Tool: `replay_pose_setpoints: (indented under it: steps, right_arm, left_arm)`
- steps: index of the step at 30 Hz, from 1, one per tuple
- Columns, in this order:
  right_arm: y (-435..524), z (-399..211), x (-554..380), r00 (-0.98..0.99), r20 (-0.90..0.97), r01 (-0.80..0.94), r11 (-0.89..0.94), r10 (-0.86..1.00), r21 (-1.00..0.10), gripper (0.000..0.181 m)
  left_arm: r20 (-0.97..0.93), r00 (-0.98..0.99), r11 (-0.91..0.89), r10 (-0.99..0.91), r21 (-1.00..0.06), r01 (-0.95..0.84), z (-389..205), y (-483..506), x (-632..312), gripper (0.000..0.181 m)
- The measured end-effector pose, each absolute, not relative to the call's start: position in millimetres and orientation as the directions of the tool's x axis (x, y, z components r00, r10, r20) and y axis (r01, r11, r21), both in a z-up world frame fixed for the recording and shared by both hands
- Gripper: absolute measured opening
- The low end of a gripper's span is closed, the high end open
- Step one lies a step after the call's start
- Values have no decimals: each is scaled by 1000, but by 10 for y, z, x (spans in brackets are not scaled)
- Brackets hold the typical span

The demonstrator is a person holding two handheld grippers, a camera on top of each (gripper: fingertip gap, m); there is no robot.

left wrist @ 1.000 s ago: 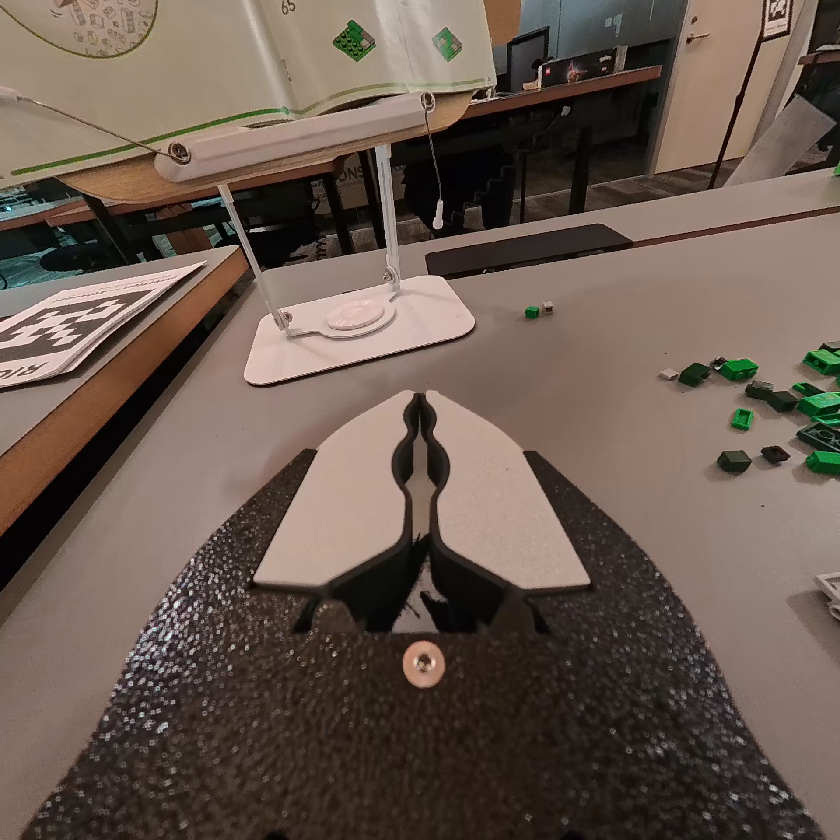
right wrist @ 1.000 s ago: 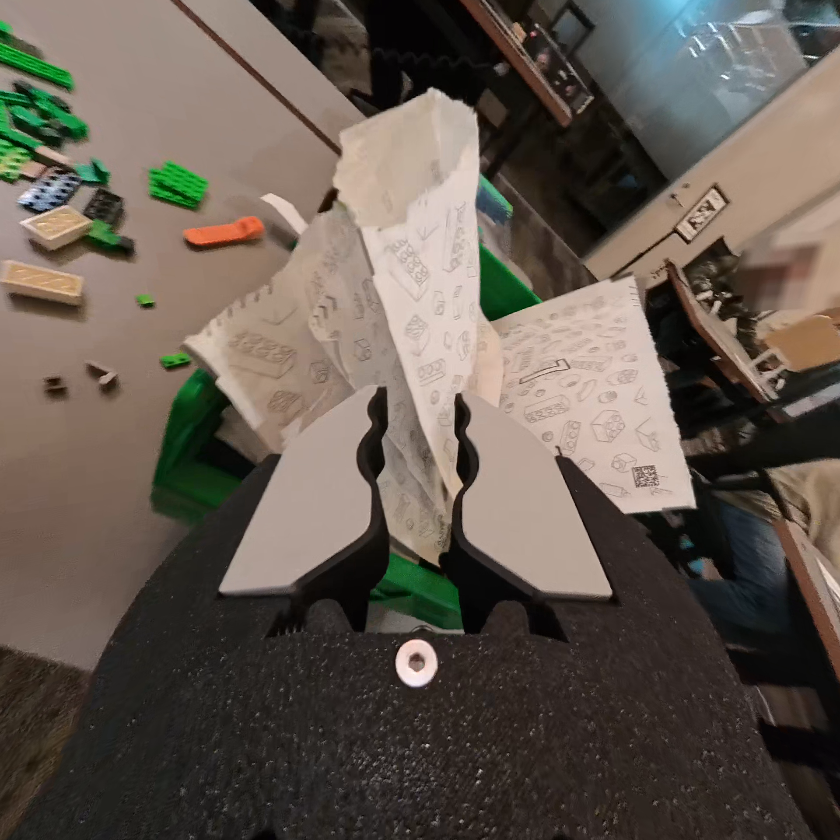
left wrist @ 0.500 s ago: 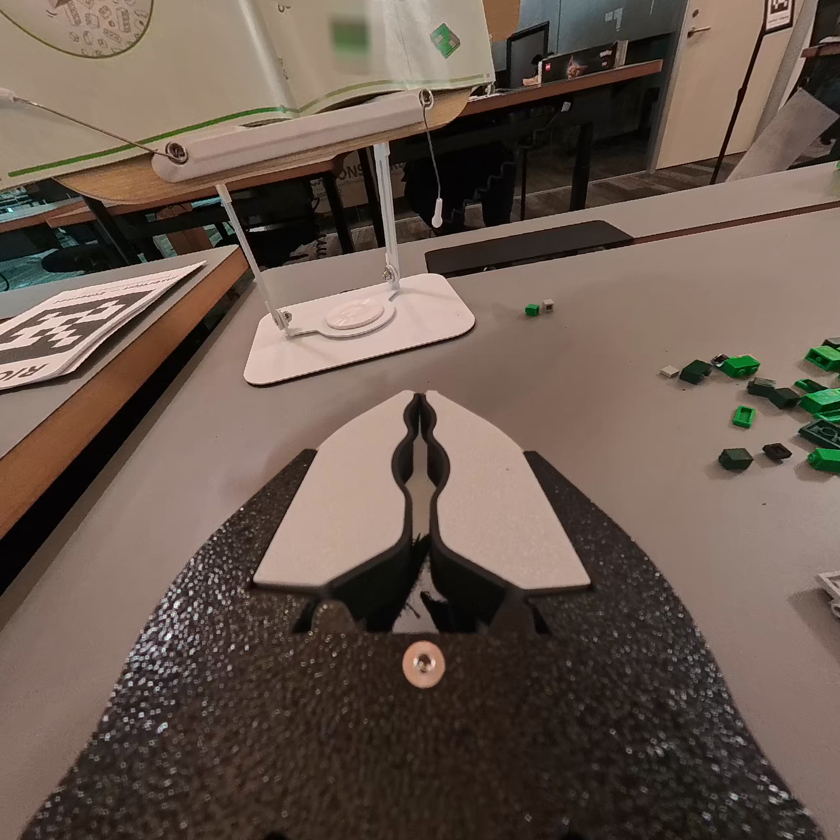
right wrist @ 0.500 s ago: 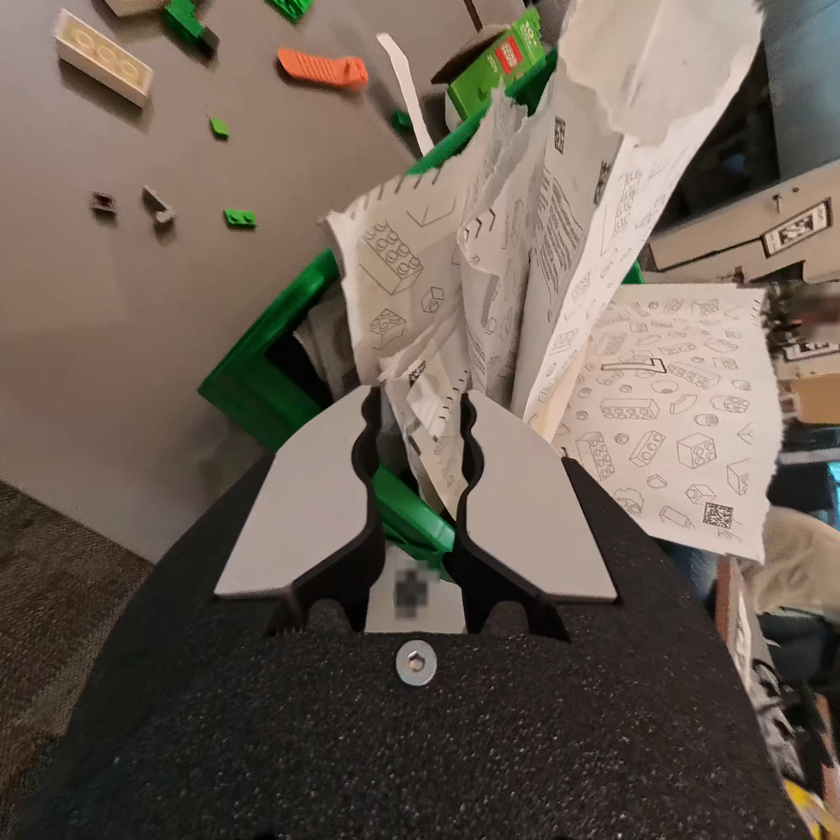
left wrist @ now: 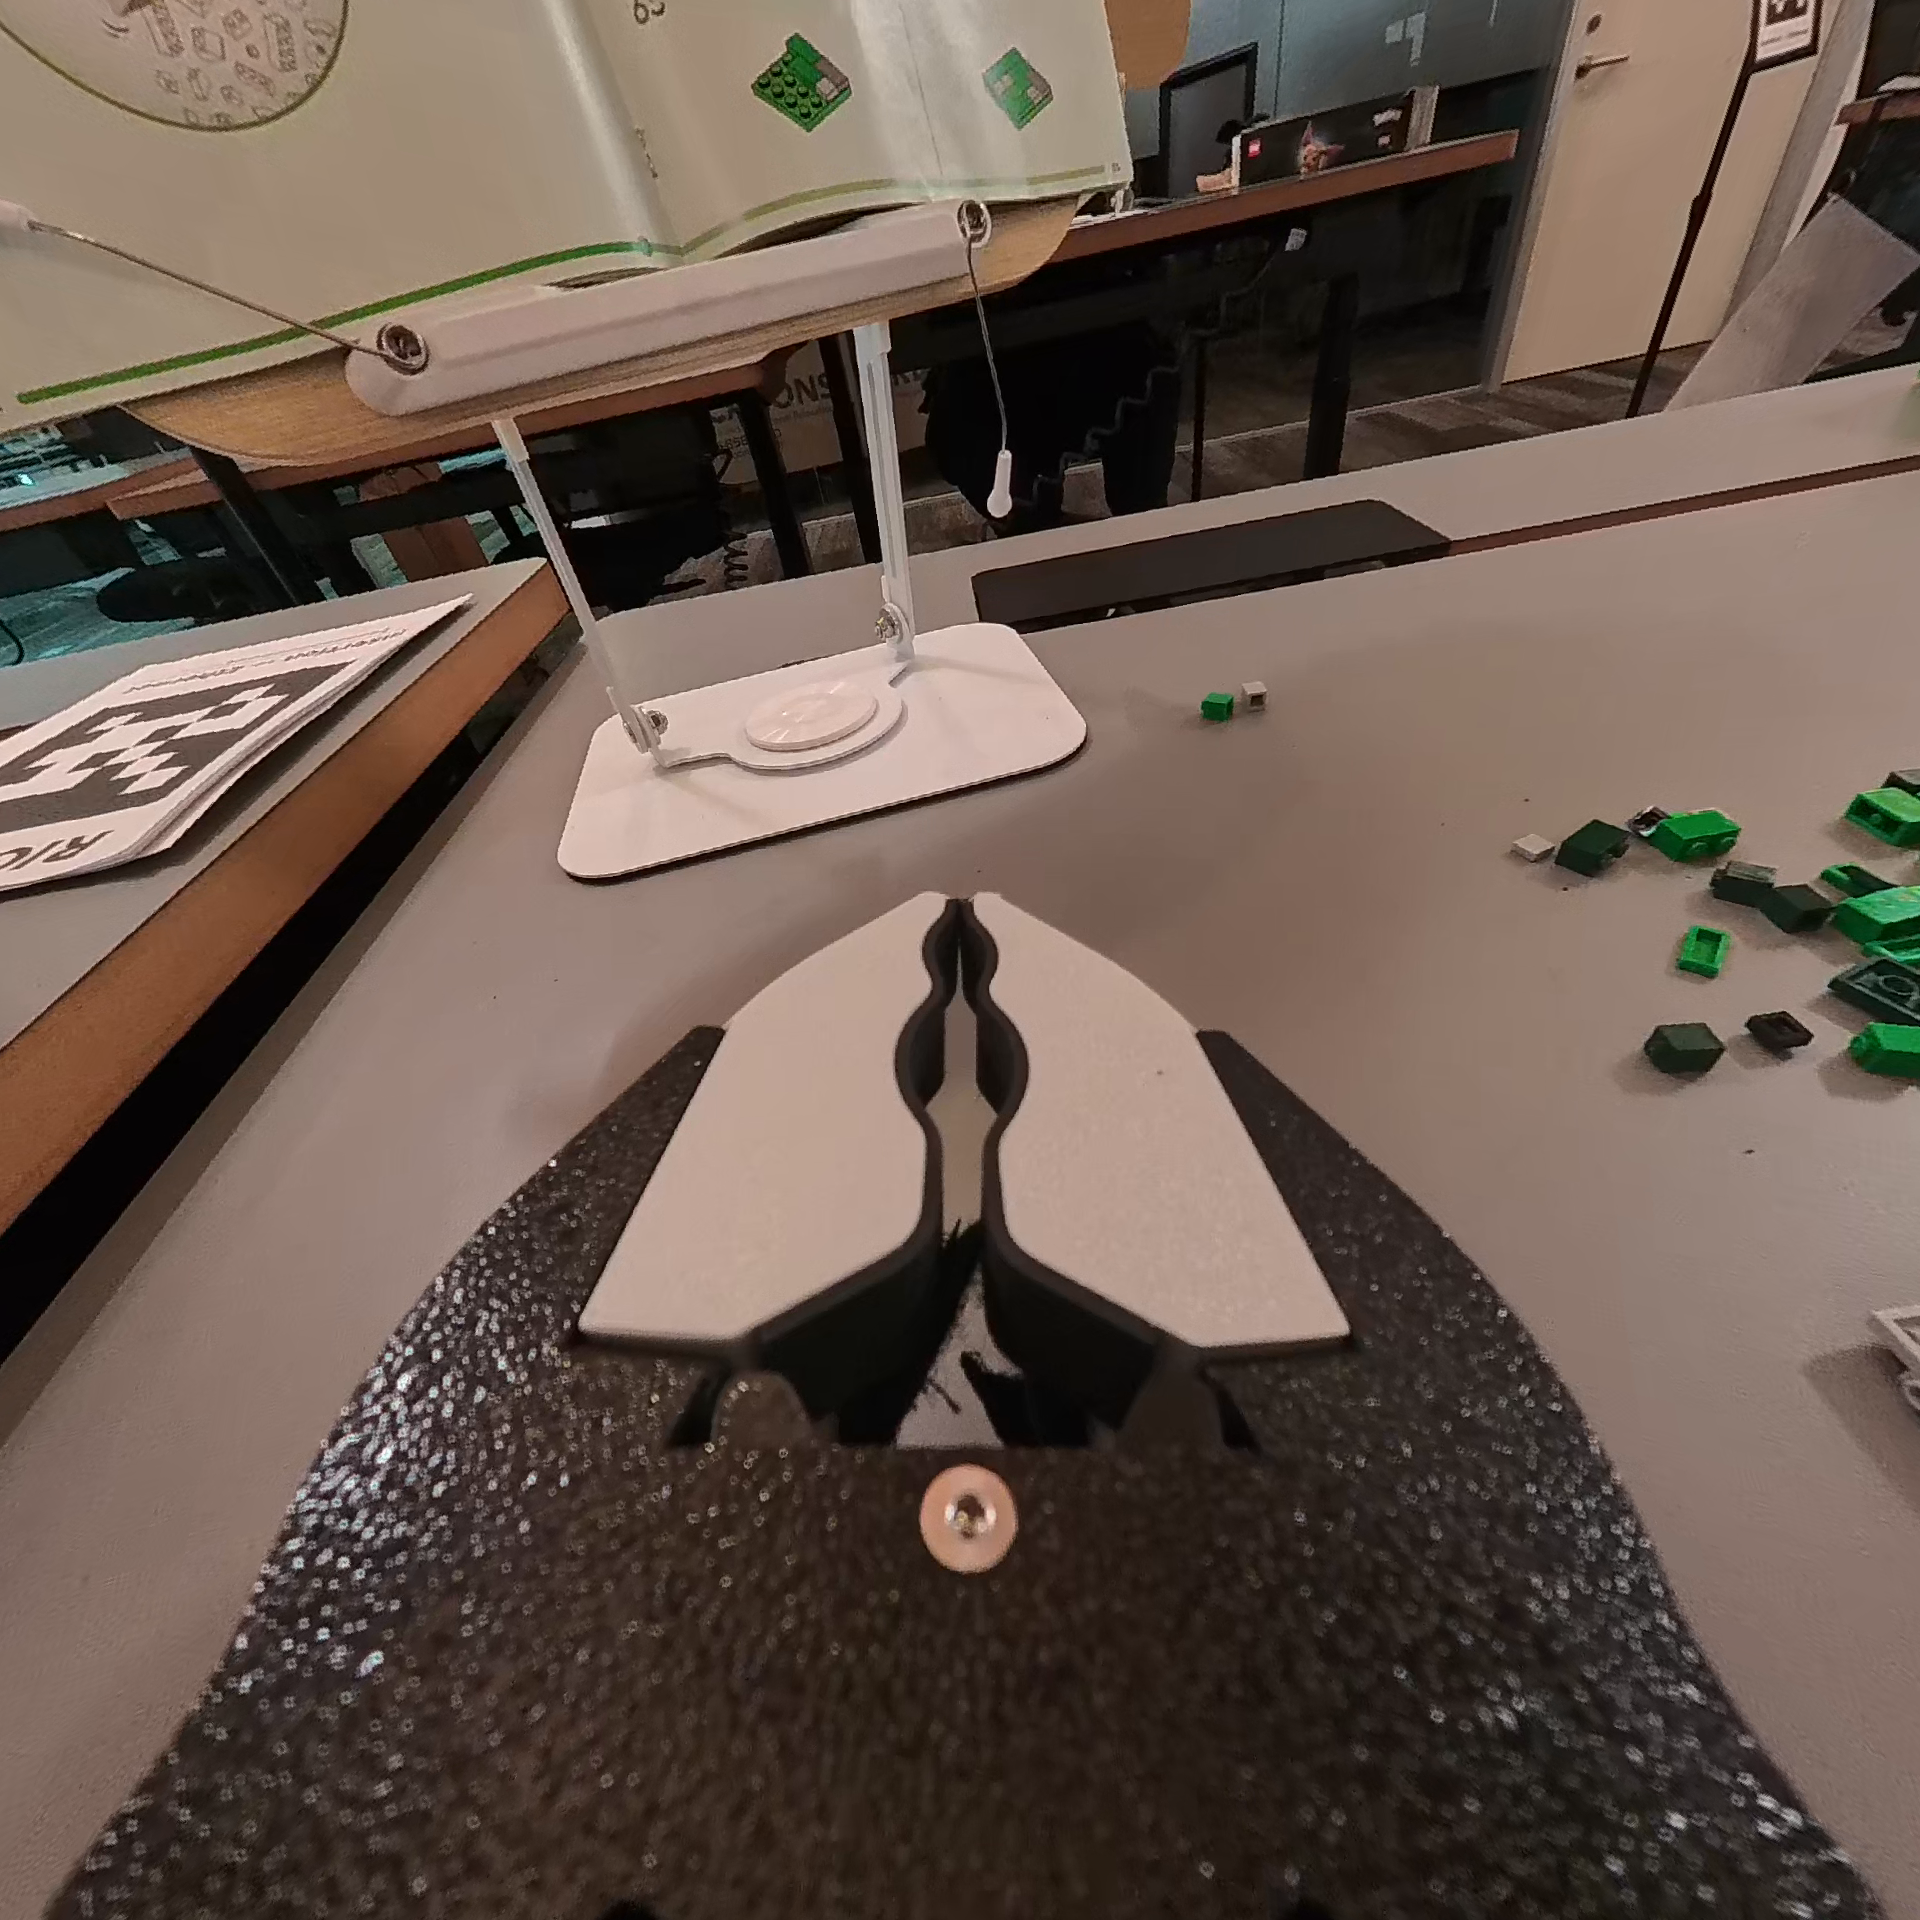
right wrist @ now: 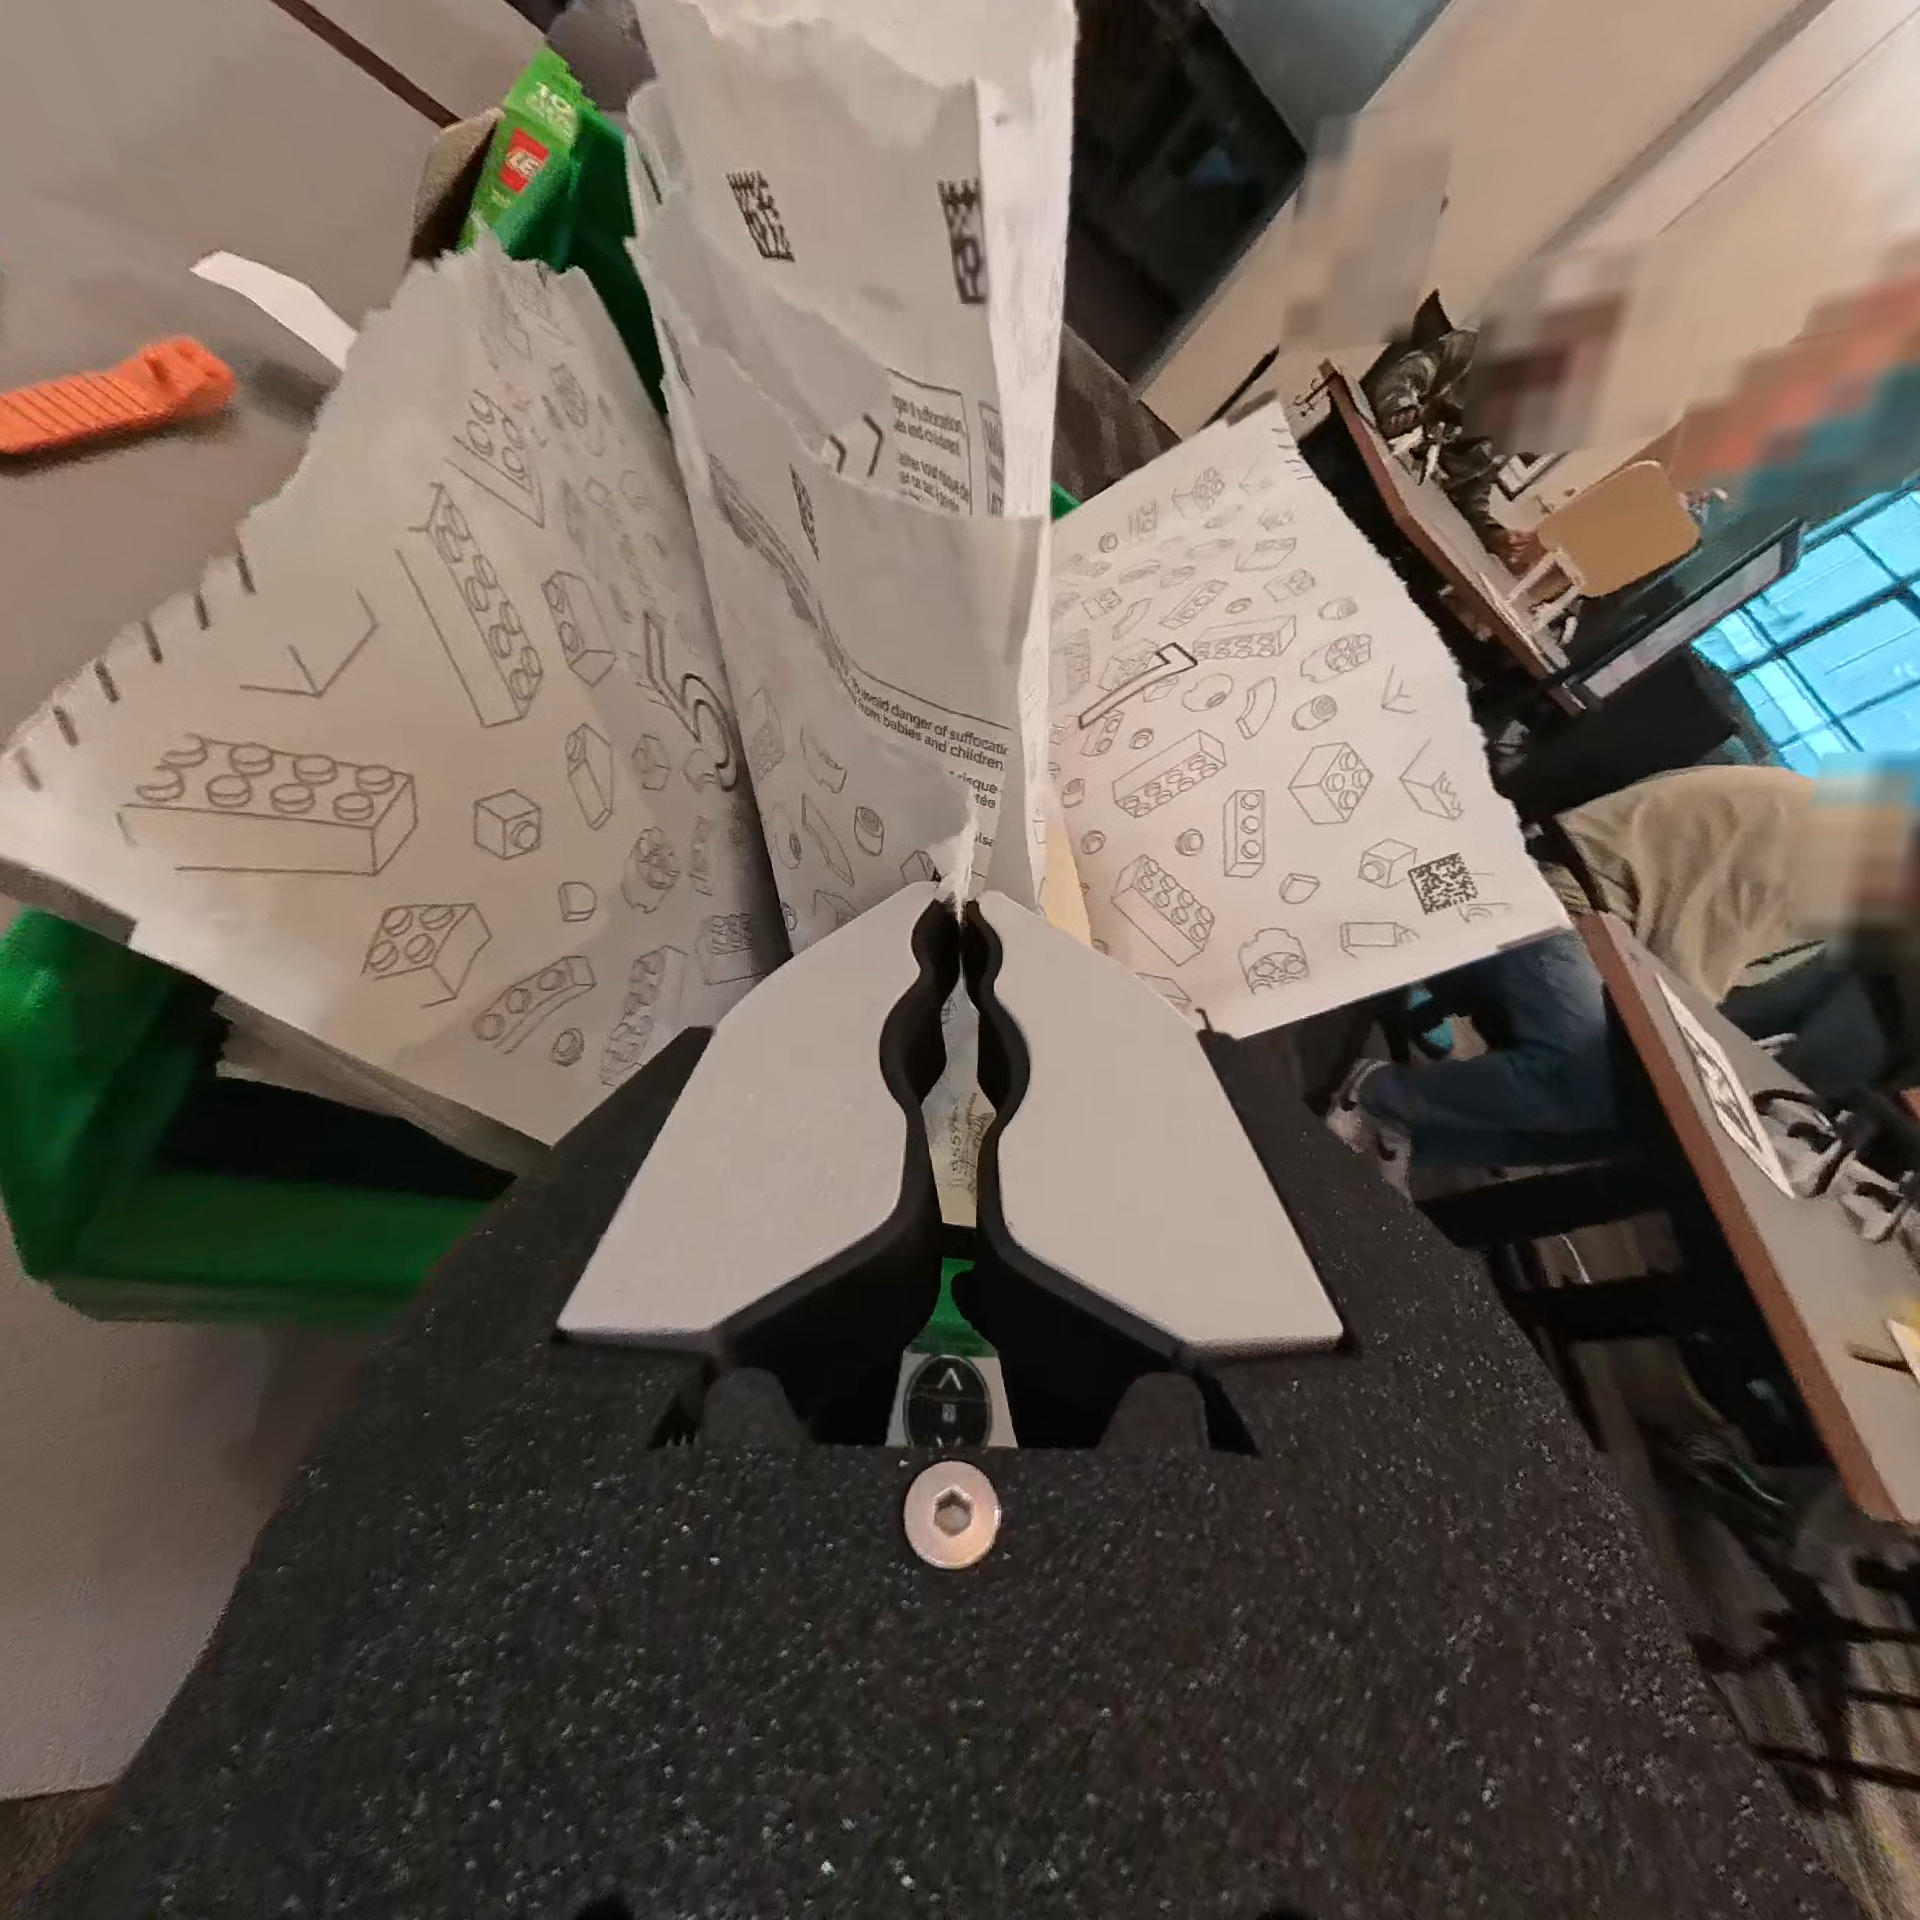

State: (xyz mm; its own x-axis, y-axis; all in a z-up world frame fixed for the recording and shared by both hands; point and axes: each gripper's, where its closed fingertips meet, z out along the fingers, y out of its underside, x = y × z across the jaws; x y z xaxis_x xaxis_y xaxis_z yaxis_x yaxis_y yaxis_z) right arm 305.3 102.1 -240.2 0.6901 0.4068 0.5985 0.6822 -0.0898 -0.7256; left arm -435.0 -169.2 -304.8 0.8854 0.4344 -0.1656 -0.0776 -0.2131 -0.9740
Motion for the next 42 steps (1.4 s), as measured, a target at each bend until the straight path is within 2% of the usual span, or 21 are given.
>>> replay_pose_setpoints:
  steps: [3, 6, 9, 12, 20, 23, 25, 29, 34, 42]
  right_arm:
    - [915, -2438, 2965, 630, 611, 706, -26, 480, -707, 4]
    - [702, -2453, 2849, 540, 621, 715, 81, 568, -695, 23]
    - [356, -2457, 2697, 397, 614, 676, 236, 682, -698, 25]
    - [127, -2515, 2605, 316, 555, 630, 267, 770, -729, 27]
    - [403, -2713, 2561, 251, 675, 782, 266, 694, -563, 27]
    - [584, -2619, 2576, 304, 728, 802, 247, 614, -544, 7]
    - [691, -2492, 2615, 399, 728, 775, 220, 558, -593, 1]
    - [848, -2305, 2766, 557, 695, 712, 169, 455, -682, 0]
    - [923, -2246, 2841, 650, 628, 643, 132, 428, -755, 0]
    - [935, -2230, 2892, 684, 603, 607, 138, 410, -783, 0]
  left_arm:
    - [-168, 884, -216, 436, -973, -79, -3050, -1691, -4351, 0]
    - [-169, 884, -216, 435, -973, -80, -3050, -1691, -4350, 0]
    - [-169, 884, -215, 436, -973, -80, -3049, -1691, -4350, 0]
    - [-171, 883, -217, 436, -973, -81, -3051, -1691, -4350, 0]
    - [-178, 878, -220, 445, -972, -85, -3053, -1693, -4355, 0]
    - [-191, 870, -228, 454, -969, -94, -3055, -1695, -4358, 0]
    - [-211, 863, -240, 458, -965, -109, -3062, -1689, -4355, 0]
    - [-292, 849, -299, 441, -939, -167, -3111, -1642, -4310, 0]
    - [-381, 832, -328, 404, -909, -256, -3105, -1564, -4212, 0]
    - [-413, 819, -260, 399, -907, -331, -2816, -1435, -3927, 6]
